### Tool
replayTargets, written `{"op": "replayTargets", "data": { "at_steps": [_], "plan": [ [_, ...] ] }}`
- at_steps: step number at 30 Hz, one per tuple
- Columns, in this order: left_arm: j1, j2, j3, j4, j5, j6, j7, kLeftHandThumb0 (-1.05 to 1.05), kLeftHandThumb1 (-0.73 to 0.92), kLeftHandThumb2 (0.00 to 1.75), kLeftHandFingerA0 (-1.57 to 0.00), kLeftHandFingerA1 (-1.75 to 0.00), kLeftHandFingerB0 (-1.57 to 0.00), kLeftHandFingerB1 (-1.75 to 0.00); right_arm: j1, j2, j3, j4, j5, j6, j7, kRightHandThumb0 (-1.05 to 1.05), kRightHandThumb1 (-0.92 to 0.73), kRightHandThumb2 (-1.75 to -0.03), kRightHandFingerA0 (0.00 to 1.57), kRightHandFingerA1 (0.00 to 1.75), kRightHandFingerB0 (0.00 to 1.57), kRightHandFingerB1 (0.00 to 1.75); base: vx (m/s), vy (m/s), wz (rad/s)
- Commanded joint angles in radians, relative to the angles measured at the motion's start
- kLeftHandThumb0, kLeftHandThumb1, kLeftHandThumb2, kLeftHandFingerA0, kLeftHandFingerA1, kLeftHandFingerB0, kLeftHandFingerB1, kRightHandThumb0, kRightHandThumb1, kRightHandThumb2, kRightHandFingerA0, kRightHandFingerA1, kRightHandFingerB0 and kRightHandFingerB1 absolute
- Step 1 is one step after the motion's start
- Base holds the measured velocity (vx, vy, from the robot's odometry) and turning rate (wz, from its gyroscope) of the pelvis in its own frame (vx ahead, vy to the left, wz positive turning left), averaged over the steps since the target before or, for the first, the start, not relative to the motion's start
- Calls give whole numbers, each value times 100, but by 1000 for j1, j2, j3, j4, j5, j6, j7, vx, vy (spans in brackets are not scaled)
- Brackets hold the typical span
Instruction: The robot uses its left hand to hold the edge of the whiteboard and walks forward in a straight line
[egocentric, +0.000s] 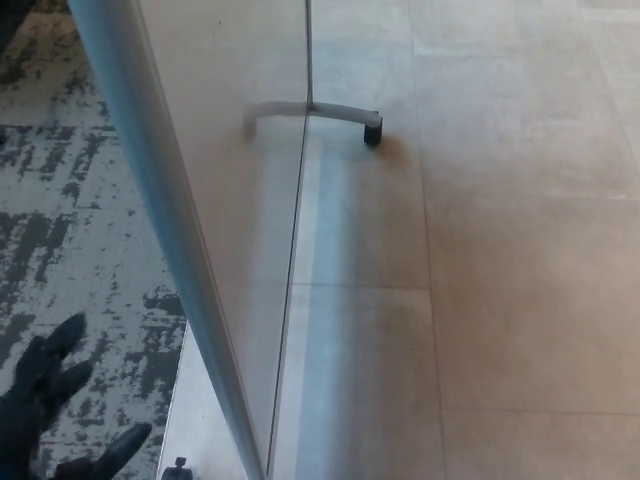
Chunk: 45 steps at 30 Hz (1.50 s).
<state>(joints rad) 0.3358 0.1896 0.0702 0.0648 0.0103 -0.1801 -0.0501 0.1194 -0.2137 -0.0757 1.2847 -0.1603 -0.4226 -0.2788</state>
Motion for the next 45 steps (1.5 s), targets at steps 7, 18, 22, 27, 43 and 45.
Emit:
{"op": "replayTargets", "data": {
  "at_steps": [7, 18, 22, 27, 43, 45],
  "plan": [
    [-37, -19, -46, -103, -27, 191, -56, -79, 45, 90, 0, -13, -4, -15, -6, -15, 6, 5, -3, -20, -19, -36, -53, -56, 43, 45, 37, 32, 0, 0, 0],
    [-177, -5, -62, -83, -4, 311, -64, -91, 34, 78, 0, -6, -3, -36, 8, -20, 11, -3, -5, -38, -38, -39, -53, -56, 43, 48, 39, 33, -1, -1, 1],
    [-202, 3, -83, -85, 38, 353, -49, -75, 44, 91, 0, -18, 0, -31, 12, -21, 11, -4, -5, -53, -46, -38, -53, -56, 45, 48, 41, 34, 0, 0, 0],
    [-232, -3, -83, -70, 50, 387, -32, -100, 35, 74, 0, -1, -7, -25, 7, -17, 5, -4, 2, -47, -34, -37, -54, -57, 43, 45, 39, 33, 0, 0, 0],
    [-288, -229, -274, -190, 139, 548, 86, -104, 39, 76, 0, 0, 0, -2, -4, -46, 23, -8, -19, -59, -60, -37, -53, -57, 44, 46, 41, 34, -7, -2, 1],
    [-287, -231, -276, -195, 140, 556, 89, -104, 39, 76, 0, 0, 0, -2, -5, -46, 25, -8, -18, -59, -61, -37, -53, -57, 44, 46, 41, 34, -31, -6, 3]
  ]
}}
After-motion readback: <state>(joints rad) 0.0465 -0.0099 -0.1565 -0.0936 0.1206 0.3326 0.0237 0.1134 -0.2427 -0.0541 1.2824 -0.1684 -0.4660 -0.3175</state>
